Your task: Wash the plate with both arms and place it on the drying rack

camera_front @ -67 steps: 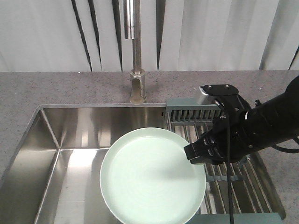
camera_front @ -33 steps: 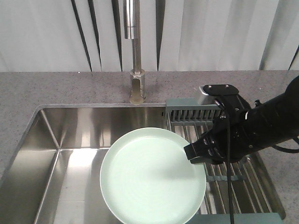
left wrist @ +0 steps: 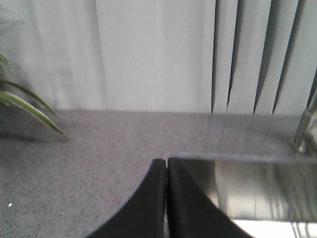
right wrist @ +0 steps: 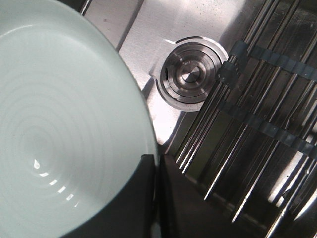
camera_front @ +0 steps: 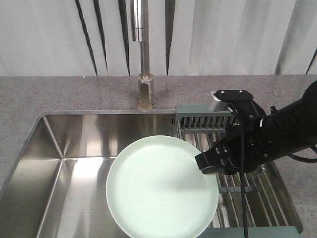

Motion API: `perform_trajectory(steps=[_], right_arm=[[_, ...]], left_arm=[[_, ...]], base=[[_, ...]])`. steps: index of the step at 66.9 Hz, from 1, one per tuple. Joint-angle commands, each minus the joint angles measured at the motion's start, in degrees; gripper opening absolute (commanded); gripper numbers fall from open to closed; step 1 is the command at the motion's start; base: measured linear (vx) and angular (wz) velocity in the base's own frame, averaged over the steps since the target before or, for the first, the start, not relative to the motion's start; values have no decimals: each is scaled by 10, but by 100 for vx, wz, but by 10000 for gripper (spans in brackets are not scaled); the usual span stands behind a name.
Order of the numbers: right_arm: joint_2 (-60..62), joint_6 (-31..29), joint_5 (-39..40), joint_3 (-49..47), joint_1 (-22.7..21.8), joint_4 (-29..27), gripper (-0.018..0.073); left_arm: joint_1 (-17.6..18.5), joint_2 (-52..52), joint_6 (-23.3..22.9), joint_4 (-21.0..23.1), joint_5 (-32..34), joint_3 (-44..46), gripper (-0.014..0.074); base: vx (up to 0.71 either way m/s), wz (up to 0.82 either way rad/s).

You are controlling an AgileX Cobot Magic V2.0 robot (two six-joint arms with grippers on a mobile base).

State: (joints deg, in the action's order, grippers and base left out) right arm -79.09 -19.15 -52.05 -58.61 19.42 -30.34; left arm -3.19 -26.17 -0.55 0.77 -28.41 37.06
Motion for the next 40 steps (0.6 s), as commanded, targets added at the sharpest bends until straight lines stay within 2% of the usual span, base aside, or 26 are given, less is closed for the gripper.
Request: perform_trajectory(steps=[1,31,40], right_arm=[[19,-4,14,-15,-1,-18,-1],[19,-4,14,-15,-1,-18,-1],[19,-4,14,-15,-1,-18,-1]], left_arm=[[2,-68,26,2,-17,46,-6],[2,-231,6,3,-10,54,-3],[2,-274,6,3,-5,58,59]], base=[[0,0],[0,0],[0,0]])
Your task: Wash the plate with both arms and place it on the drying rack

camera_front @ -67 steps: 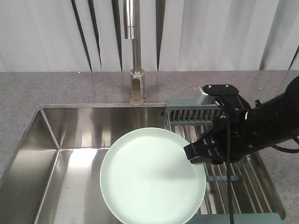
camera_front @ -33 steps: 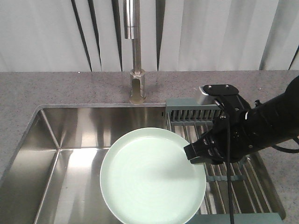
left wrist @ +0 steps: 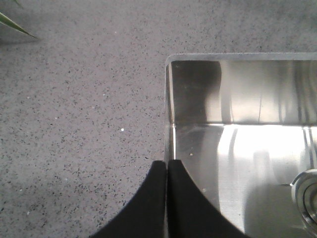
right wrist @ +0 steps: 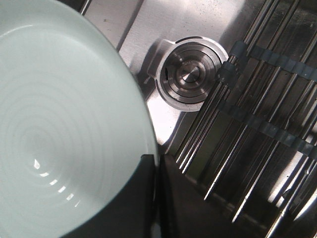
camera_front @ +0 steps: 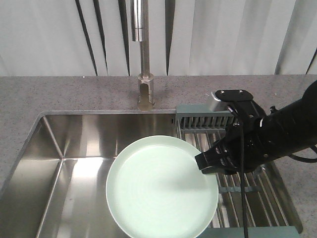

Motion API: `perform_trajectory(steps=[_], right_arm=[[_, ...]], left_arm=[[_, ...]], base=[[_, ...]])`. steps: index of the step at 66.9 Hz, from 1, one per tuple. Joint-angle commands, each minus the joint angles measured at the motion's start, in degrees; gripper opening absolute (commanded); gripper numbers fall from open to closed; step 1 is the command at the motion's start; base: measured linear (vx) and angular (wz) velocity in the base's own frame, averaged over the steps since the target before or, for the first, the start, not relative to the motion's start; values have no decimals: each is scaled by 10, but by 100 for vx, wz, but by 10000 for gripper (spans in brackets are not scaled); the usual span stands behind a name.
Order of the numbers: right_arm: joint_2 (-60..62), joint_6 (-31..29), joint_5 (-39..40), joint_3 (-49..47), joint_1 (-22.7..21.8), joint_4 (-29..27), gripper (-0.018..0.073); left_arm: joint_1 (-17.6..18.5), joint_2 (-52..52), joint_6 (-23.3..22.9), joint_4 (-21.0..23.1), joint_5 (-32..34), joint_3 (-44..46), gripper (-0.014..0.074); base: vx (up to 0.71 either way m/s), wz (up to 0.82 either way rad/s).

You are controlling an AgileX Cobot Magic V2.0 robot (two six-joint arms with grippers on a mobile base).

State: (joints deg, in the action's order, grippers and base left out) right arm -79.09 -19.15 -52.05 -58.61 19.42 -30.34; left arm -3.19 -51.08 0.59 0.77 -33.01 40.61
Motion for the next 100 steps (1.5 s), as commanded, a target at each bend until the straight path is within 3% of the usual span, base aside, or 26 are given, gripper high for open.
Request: perform_trajectory(steps=[1,6,13,21,28,44,55,91,100], right_arm=[[19,-4,14,-15,-1,-18,-1],[19,-4,14,-15,-1,-18,-1],[19,-4,14,-15,-1,-18,-1],[19,-4,14,-15,-1,-18,-1],[19,-4,14,-15,-1,-18,-1],[19,-4,14,-15,-1,-18,-1],[19,-4,14,-15,-1,-18,-1],[19,-4,14,-15,-1,-18,-1],[19,-4,14,-15,-1,-18,-1]], left_arm=[[2,-30,-2,3,41,24,72],[2,-54,-2,5,36,40,162],[2,-86,25,24,29,74,354],[2,-120,130,90,24,112,556],[2,-154,243,174,1,139,664],[2,-232,519,410,-58,195,668],[6,-282,630,508,-89,234,636],[119,-444,764,512,-106,398,629],[146,-479,780,511,-105,434,627]], base=[[0,0],[0,0],[0,0],[0,0],[0,0],[0,0],[0,0],[0,0],[0,0]])
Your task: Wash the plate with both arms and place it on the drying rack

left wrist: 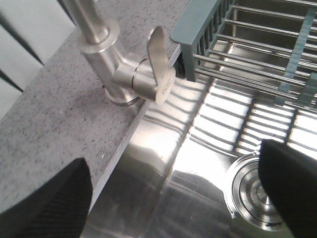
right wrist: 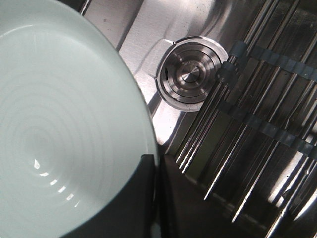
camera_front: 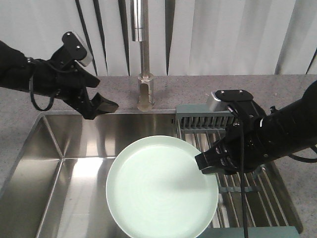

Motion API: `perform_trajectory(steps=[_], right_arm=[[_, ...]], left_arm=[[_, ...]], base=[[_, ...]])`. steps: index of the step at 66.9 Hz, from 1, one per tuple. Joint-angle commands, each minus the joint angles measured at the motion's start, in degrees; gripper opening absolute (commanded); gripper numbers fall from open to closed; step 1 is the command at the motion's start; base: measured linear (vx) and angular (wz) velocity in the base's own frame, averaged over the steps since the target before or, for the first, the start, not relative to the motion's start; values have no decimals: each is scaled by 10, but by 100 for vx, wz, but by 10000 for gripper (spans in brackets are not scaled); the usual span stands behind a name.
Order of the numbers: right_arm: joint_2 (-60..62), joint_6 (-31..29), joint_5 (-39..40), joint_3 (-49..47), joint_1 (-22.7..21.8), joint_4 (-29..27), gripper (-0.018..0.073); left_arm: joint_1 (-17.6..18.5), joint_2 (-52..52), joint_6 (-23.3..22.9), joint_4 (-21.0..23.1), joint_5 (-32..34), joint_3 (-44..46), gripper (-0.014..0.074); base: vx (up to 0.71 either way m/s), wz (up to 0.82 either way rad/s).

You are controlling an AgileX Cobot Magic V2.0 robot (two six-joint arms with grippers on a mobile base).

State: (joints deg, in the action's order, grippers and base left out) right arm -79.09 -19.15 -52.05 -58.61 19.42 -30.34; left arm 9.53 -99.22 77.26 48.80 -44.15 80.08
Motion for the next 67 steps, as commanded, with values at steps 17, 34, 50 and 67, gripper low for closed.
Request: perform_trajectory(steps=[17,34,50,67], right_arm=[[19,-4,14,-15,-1,-18,-1],[19,-4,14,-15,-1,-18,-1],[19,-4,14,-15,-1,-18,-1],[19,-4,14,-15,-1,-18,-1]], left_arm=[[59,-58,39,31,7,110,621],[78,-103,58,32,21,153,606],[89,-113,73,36,50,158,599],[98,-113,72,38,32,157,592]], base=[[0,0],[0,0],[0,0],[0,0]])
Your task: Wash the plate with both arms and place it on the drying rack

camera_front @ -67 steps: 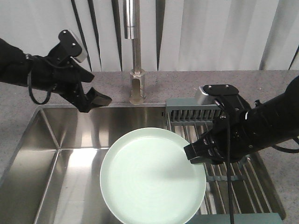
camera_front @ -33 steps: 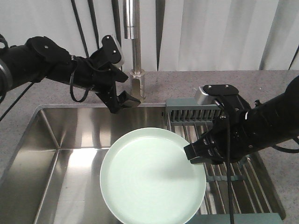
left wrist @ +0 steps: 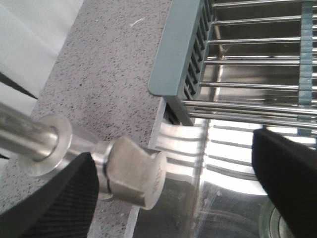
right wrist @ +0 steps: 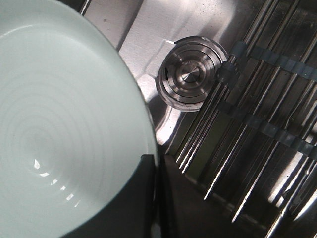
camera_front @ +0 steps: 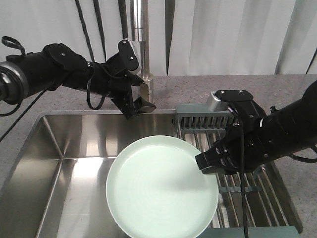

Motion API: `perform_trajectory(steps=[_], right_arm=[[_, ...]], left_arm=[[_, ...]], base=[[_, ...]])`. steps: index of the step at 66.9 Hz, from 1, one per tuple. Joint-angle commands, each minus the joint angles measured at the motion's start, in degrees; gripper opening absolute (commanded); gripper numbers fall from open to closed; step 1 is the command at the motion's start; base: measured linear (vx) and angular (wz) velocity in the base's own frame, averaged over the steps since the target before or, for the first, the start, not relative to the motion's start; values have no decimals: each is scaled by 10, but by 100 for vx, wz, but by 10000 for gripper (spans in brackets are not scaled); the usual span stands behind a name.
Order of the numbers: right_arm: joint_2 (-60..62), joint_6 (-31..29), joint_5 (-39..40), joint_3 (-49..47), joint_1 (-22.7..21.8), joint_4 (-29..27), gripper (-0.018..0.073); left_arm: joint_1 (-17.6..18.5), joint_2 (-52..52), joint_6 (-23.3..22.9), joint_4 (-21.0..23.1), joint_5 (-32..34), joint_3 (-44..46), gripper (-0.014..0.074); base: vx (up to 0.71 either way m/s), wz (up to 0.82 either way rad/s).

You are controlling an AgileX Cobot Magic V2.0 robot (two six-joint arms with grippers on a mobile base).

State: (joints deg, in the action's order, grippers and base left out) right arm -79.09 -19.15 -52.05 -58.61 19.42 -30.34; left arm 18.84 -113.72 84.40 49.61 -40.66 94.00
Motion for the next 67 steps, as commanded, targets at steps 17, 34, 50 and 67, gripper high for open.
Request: perform_trajectory(steps=[17,34,50,67], right_arm=[[19,-4,14,-15,-1,-18,-1],[19,-4,14,-15,-1,-18,-1],[19,-4,14,-15,-1,-18,-1],[19,-4,14,-15,-1,-18,-1]], left_arm=[[5,32,2,28,-44,18,592],[5,33,24,28,-116,18,592],[5,33,25,28,-124,18,592],[1,62,-85,2,-74,18,592]], base=[[0,0],[0,0],[0,0],[0,0]])
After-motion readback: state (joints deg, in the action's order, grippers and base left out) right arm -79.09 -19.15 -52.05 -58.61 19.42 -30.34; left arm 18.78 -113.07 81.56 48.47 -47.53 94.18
